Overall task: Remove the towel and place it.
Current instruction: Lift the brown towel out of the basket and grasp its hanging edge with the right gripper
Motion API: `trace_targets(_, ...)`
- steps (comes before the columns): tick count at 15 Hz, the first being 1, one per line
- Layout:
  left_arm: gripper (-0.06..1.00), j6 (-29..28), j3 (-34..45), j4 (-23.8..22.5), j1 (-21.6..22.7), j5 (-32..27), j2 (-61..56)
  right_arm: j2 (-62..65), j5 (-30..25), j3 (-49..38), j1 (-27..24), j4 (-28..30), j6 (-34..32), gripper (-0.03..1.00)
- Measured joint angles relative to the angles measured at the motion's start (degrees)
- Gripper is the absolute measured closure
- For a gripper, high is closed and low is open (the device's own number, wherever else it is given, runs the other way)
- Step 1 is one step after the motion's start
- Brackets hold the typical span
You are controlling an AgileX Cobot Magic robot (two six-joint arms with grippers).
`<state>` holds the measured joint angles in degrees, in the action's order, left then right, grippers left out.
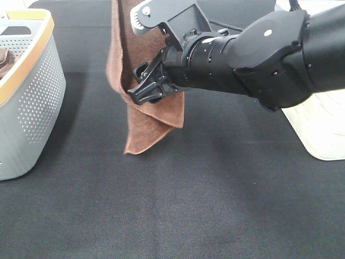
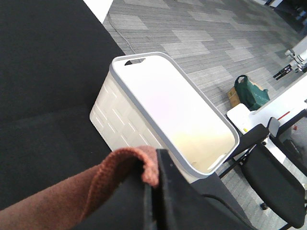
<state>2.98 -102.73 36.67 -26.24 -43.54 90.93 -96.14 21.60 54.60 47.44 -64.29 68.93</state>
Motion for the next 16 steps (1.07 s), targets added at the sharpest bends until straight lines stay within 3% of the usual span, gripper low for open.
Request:
trace_targets(3, 0.94, 1.89, 0.00, 0.00, 0.00, -0.11, 0.00, 0.00, 3.09, 0.00, 0.00, -3.61, -0.57, 0.38)
trace_targets(6, 0.94, 2.81, 0.00, -4.53, 0.00, -0.06, 0.00, 0.00, 6.82, 0.00, 0.00, -14.50, 6.19, 0.49)
trace_targets(10, 0.94, 1.72, 0.00, -10.08, 0.00, 1.72, 0.00, 0.00, 13.06, 0.00, 0.00, -27.33, 19.65, 0.50)
trace_targets(13, 0.94, 1.43, 0.00, -13.69, 0.00, 2.52, 0.00, 0.00, 18.68, 0.00, 0.00, -31.86, 24.58, 0.50)
trace_targets(16, 0.94, 1.26, 0.00, -15.01, 0.00, 0.63, 0.00, 1.03, 24.41, 0.00, 0.00, -33.00, 25.27, 0.47)
